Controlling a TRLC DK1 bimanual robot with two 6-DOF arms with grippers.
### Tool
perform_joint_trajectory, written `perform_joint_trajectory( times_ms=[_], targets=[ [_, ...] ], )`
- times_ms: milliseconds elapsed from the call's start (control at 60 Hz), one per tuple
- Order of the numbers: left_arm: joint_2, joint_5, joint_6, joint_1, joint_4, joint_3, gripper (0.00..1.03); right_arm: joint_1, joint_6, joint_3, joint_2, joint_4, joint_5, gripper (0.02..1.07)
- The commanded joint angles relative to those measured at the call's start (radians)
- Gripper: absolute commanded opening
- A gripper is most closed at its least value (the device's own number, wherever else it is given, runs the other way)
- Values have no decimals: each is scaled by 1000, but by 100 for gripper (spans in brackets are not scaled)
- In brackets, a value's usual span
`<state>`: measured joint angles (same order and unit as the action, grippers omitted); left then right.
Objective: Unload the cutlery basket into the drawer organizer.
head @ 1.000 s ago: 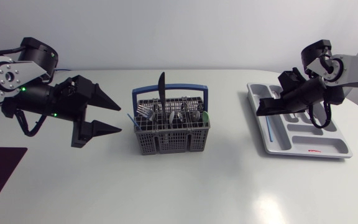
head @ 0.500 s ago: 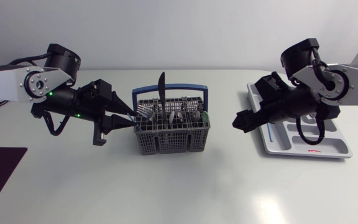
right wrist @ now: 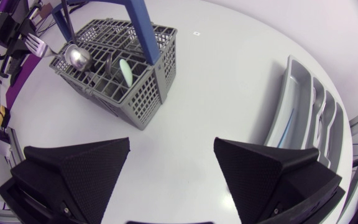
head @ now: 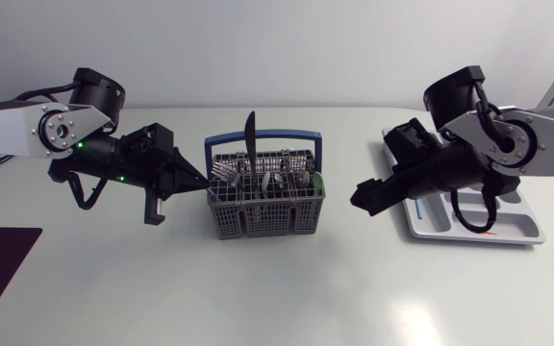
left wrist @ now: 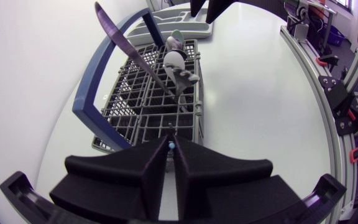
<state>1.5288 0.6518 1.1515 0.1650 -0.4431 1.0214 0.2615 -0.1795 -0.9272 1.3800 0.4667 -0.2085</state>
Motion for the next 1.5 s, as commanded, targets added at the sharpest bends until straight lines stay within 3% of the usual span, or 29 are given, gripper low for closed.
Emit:
perform_joint_trajectory(
  times_ms=[0,317,500,950,1267,1483],
  targets=[
    [-9,-26,-12,-5,-6,-6,9,25,-2,30,-18,-8,1,100],
    [-101,-70,-50,-4,-86,52,6,96,-6,33,-45,-3,6,100],
    [-164,-73,-49,4,-195,117,6,117,-6,31,-61,4,14,100],
    [-312,-190,-38,36,-422,235,6,217,-20,28,-136,32,26,100],
    [-403,-187,-79,25,-602,342,6,358,-75,80,-291,21,17,100],
    [-407,-35,-168,7,-683,338,6,395,-123,134,-395,32,-54,100]
  ],
)
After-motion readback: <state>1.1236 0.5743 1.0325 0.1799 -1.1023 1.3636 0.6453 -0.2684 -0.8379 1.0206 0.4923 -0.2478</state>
